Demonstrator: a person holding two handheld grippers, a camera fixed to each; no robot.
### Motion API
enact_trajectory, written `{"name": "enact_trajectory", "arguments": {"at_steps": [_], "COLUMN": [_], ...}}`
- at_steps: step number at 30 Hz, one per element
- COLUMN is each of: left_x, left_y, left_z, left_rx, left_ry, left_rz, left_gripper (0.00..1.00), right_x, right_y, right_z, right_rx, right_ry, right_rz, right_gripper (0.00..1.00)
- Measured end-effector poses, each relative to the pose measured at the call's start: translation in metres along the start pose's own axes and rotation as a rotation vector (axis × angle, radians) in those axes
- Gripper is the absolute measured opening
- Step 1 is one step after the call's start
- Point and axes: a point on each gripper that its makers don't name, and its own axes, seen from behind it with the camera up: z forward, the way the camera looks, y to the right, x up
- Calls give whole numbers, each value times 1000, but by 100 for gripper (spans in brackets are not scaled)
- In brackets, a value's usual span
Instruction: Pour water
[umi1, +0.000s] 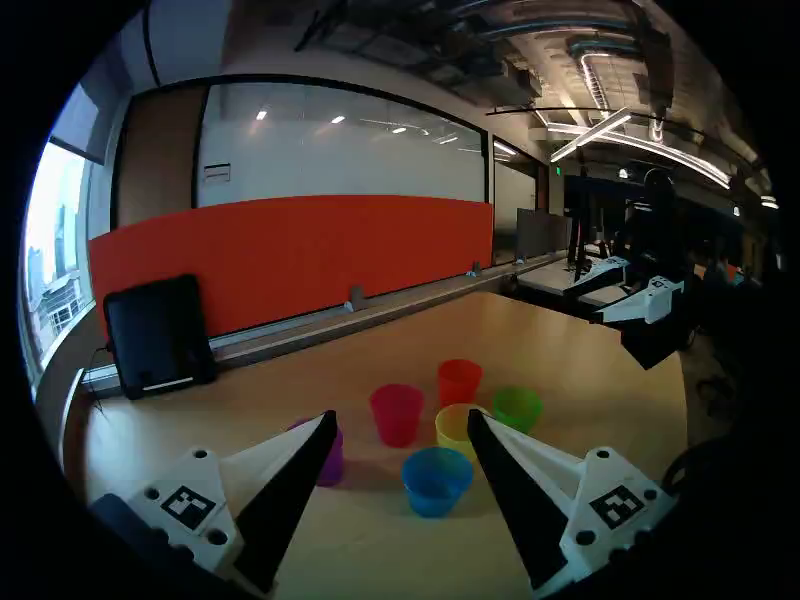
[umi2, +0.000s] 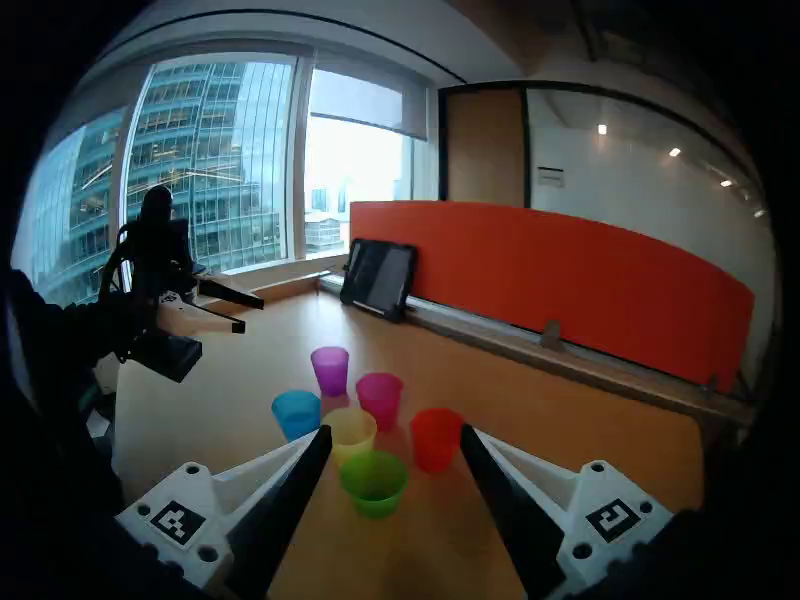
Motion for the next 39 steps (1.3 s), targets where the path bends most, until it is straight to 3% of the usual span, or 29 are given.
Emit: {"name": "enact_trajectory", "arguments": {"at_steps": [21,39], "left_x": [-70,-105], "left_y": [8,25], "left_z": [26,33], "left_rx": [-49,-121], "left_ry": [-118,-194], "left_rz": [8,16], "left_gripper": [97,97], "right_x": [-65,-102], "right_y": [-4,-13], "right_z": [28,48], "right_rx": [39,74], "right_ry": [-105,-185], "right_rz": [-15,-59], "right_gripper": [99,99]}}
